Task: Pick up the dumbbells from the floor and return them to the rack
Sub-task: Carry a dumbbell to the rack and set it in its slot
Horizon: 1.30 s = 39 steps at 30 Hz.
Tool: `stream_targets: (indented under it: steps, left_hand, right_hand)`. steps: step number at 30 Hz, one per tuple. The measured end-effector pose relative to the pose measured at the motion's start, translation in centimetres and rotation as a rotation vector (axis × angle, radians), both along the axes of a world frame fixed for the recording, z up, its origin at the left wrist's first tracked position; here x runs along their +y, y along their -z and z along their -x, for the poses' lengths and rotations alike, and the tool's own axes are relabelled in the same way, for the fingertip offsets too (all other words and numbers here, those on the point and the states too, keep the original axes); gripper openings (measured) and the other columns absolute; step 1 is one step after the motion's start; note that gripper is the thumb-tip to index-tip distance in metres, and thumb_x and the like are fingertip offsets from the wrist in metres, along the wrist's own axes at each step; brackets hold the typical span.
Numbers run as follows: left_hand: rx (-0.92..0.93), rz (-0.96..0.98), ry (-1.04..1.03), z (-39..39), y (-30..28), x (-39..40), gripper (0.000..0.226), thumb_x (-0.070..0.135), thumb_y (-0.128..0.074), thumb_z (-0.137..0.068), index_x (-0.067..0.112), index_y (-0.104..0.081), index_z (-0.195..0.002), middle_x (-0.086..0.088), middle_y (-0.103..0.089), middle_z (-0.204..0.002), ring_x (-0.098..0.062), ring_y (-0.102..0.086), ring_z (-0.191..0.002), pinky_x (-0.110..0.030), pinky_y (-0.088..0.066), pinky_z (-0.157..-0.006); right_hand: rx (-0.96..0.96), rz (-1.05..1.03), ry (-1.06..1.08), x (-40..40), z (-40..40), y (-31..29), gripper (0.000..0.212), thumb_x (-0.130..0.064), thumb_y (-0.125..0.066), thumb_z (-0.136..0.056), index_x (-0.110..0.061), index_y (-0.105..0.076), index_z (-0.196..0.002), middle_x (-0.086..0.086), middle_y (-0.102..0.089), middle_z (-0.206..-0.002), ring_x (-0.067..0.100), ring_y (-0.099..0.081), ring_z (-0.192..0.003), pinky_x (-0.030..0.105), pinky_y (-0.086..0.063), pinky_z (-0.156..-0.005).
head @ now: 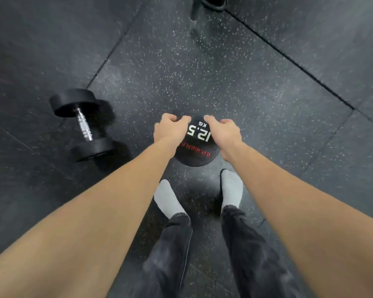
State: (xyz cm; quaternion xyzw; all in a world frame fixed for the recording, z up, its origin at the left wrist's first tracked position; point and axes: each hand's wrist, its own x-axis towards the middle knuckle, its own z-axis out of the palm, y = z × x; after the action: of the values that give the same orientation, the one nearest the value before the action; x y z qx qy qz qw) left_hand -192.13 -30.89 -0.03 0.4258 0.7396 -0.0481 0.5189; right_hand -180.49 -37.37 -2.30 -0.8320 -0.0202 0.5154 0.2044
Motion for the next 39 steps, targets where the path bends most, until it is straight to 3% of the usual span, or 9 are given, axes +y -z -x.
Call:
stream_targets:
  steps: [2, 7, 9, 12, 15, 19, 25, 33, 39]
  left_hand:
    - [0.016, 0.063, -0.063, 0.5, 2.8, -1.2, 0.063, 0.06, -0.063, -0.086, 0.025, -0.052, -0.137, -0.005, -0.054, -0.138, -0.026, -0.052, -0.123, -0.034, -0.042, -0.094]
    - [-0.086, 0.173, -0.254, 0.5, 6.4, -1.4, 0.083, 0.081, -0.052, -0.078, 0.026, -0.055, -0.14, 0.001, -0.058, -0.129, -0.024, -0.056, -0.116, -0.04, -0.044, -0.095]
    - [-0.124, 0.237, -0.307, 0.7, 7.0, -0.6, 0.08, 0.079, -0.055, -0.075, 0.026, -0.061, -0.135, 0.004, -0.063, -0.122, -0.024, -0.061, -0.113, -0.044, -0.048, -0.098]
    - [-0.226, 0.327, -0.292, 1.2, 7.7, 0.6, 0.045, 0.058, -0.054, -0.081, 0.02, -0.071, -0.1, -0.001, -0.075, -0.1, -0.024, -0.069, -0.093, -0.037, -0.052, -0.077]
    - [-0.188, 0.32, -0.246, 1.4, 7.7, 0.9, 0.031, 0.047, -0.042, -0.09, 0.021, -0.058, -0.082, -0.004, -0.069, -0.092, -0.023, -0.062, -0.085, -0.035, -0.047, -0.073]
    - [-0.198, 0.31, -0.289, 2.1, 6.8, -0.4, 0.032, 0.039, -0.036, -0.096, 0.022, -0.049, -0.073, -0.002, -0.063, -0.082, -0.02, -0.057, -0.076, -0.033, -0.044, -0.069]
    - [-0.226, 0.357, -0.398, 4.5, 0.0, -3.7, 0.041, 0.028, -0.03, -0.103, 0.018, -0.054, -0.072, -0.002, -0.062, -0.072, -0.018, -0.058, -0.069, -0.027, -0.044, -0.06]
    - [-0.315, 0.291, -0.76, 11.5, -14.9, -11.6, 0.042, 0.033, -0.03, -0.102, 0.016, -0.063, -0.083, -0.007, -0.071, -0.094, -0.022, -0.064, -0.08, -0.032, -0.051, -0.075]
    - [-0.397, 0.155, -1.029, 18.5, -28.1, -19.4, 0.039, 0.034, -0.029, -0.1, 0.02, -0.062, -0.082, -0.001, -0.069, -0.074, -0.021, -0.065, -0.07, -0.026, -0.049, -0.056]
  right_hand:
    - [0.121, 0.018, 0.071, -1.1, 0.0, 1.9, 0.111, -0.081, -0.067, -0.061, -0.016, -0.048, -0.149, 0.005, -0.06, -0.142, 0.027, -0.059, -0.127, 0.044, -0.05, -0.102]
    - [0.374, -0.049, 0.189, -1.5, -1.0, 5.1, 0.086, -0.077, -0.074, -0.069, -0.017, -0.066, -0.13, -0.001, -0.079, -0.11, 0.016, -0.077, -0.095, 0.03, -0.056, -0.063]
    - [0.388, -0.054, 0.207, -0.9, -0.8, 5.6, 0.084, -0.076, -0.078, -0.065, -0.016, -0.07, -0.124, 0.001, -0.081, -0.103, 0.018, -0.079, -0.088, 0.031, -0.06, -0.064]
    - [0.378, -0.04, 0.215, -0.3, -0.8, 6.1, 0.079, -0.07, -0.082, -0.063, -0.013, -0.072, -0.116, 0.004, -0.082, -0.098, 0.021, -0.08, -0.084, 0.034, -0.064, -0.07]
    - [0.338, -0.024, 0.156, -0.2, -1.2, 6.1, 0.066, -0.066, -0.078, -0.07, -0.013, -0.073, -0.11, 0.005, -0.082, -0.097, 0.023, -0.079, -0.087, 0.039, -0.064, -0.084]
    - [0.332, -0.036, 0.007, 0.1, -1.2, 5.4, 0.051, -0.06, -0.068, -0.081, -0.013, -0.074, -0.101, 0.002, -0.08, -0.087, 0.021, -0.077, -0.076, 0.03, -0.061, -0.069]
    - [0.357, -0.025, -0.176, -0.9, 1.2, -0.7, 0.043, -0.058, -0.062, -0.076, -0.02, -0.073, -0.093, 0.005, -0.08, -0.092, 0.025, -0.076, -0.081, 0.044, -0.064, -0.087]
    - [0.313, 0.006, -0.525, -4.3, 7.6, -17.7, 0.036, -0.054, -0.06, -0.087, -0.021, -0.074, -0.084, 0.0, -0.078, -0.073, 0.02, -0.074, -0.066, 0.027, -0.059, -0.063]
    - [0.31, -0.013, -0.842, -6.7, 15.6, -31.4, 0.039, -0.054, -0.057, -0.09, -0.02, -0.07, -0.077, -0.007, -0.074, -0.06, 0.014, -0.071, -0.06, 0.022, -0.056, -0.061]
